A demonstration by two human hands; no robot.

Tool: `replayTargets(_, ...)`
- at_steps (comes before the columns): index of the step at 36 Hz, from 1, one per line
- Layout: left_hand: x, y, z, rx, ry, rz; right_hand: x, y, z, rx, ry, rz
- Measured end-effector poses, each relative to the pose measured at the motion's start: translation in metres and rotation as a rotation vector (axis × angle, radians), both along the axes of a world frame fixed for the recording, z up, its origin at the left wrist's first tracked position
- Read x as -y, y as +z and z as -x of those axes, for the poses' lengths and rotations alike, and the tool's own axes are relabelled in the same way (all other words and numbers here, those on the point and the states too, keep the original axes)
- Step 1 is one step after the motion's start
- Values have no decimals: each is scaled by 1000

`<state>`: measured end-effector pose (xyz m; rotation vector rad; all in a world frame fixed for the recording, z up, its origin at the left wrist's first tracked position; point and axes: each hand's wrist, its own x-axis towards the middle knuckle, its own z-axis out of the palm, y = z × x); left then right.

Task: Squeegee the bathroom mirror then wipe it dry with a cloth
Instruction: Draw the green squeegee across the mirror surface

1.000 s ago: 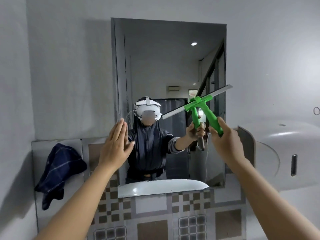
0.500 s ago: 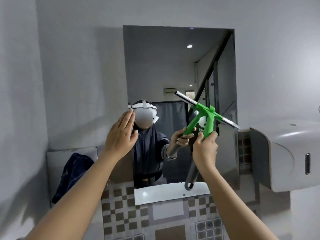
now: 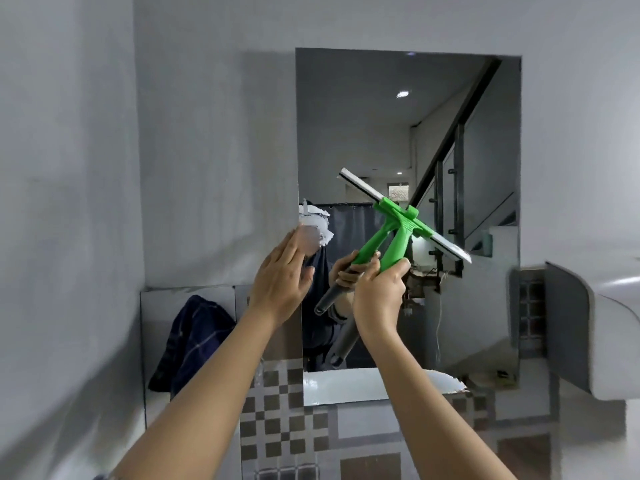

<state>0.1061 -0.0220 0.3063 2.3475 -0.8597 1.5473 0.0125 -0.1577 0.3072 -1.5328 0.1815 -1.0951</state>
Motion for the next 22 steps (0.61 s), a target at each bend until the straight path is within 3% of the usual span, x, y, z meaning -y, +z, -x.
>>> replayTargets(10,10,-21,1,9,-22,61,-9,-9,-2,-65,-15,172)
replayTargets(22,32,-54,2,-8,6,200,17,-26,7,-193,-101,585)
